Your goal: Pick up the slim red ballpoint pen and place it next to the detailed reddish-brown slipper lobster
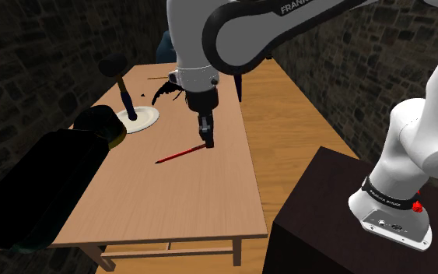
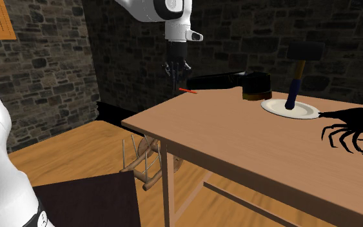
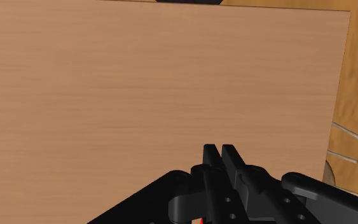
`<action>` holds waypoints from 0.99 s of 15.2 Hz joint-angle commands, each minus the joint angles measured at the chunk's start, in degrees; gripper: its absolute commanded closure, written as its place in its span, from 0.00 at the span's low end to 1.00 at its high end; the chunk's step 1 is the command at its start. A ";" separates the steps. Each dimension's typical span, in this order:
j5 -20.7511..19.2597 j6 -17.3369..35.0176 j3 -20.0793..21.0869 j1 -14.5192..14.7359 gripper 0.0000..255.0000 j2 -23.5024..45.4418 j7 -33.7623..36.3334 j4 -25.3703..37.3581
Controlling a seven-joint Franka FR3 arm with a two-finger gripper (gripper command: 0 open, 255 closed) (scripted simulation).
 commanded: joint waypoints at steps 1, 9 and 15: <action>0.07 -1.68 0.02 0.02 1.00 -0.33 0.07 1.34; 0.20 -7.73 -0.04 -0.04 1.00 -1.03 0.11 6.71; 0.16 -12.35 -0.05 -0.05 1.00 -1.01 0.24 11.35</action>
